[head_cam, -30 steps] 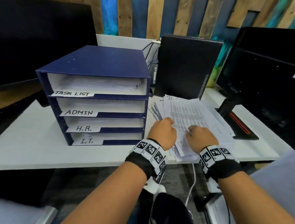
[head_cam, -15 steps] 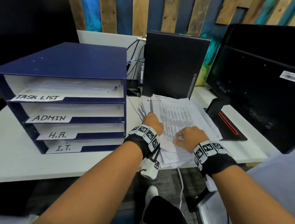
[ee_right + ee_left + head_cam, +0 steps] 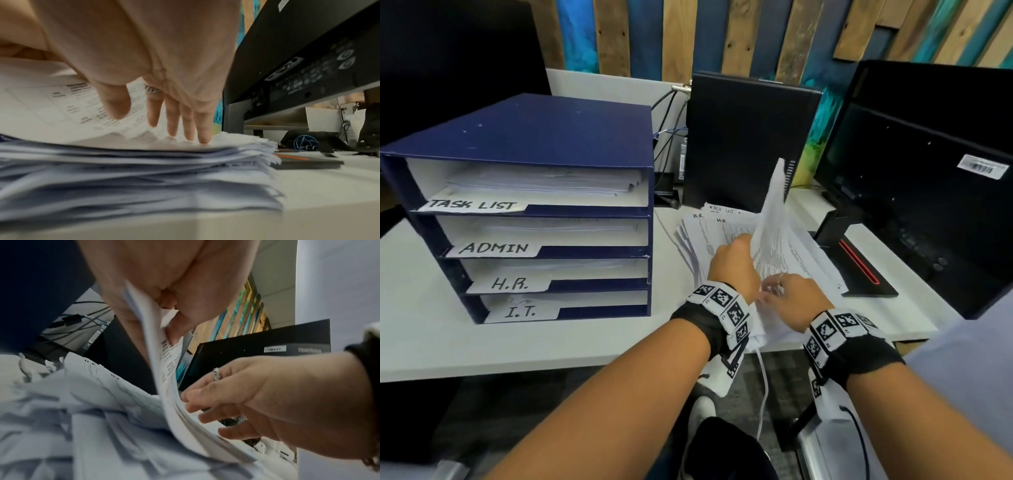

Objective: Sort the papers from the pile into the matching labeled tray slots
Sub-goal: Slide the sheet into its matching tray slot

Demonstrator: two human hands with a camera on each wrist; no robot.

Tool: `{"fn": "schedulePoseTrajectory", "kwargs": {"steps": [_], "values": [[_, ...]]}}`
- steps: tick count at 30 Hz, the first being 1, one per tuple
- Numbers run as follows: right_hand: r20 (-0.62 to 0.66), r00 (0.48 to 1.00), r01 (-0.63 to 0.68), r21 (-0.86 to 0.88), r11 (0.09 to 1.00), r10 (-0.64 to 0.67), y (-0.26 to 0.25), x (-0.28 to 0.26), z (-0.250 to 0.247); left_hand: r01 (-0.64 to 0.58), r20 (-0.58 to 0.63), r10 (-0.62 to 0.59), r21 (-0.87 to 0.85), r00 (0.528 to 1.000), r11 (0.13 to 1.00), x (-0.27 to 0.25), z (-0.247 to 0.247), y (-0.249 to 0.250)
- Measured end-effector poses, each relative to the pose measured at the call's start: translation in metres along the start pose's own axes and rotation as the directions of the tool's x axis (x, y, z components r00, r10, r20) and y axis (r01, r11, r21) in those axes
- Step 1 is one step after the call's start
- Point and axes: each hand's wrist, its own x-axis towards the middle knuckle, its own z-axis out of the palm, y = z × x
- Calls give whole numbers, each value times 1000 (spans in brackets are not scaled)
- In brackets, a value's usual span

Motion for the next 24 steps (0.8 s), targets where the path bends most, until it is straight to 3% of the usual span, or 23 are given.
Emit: {"fn": "schedulePoseTrajectory", "kwargs": {"steps": [6,9,11,13,19,24], "values": [[-338,938,28,285,958,74,0,-7,-32,-57,-124,20,-305,992,951,-20,-40,-9],[-419,899,135,548,826,131,-2,-8,-43,-47,-135,-16,-450,991,892,-42,-65,-17],[-400,907,207,697,687,133,-10,-18,-43,-32,-153,-56,-518,987,855,-58,-77,-25],[-371,922,235,763,602,109,-19,-31,-38,2,-184,-124,-552,975,834,-74,-88,-37],[-401,916,312,729,609,10,-53,-82,5,114,-240,-334,-632,911,767,-120,-110,-86],[-224,971,232,790,568,-85,-79,-117,65,158,-359,-372,-504,856,849,-163,-124,-136]]}}
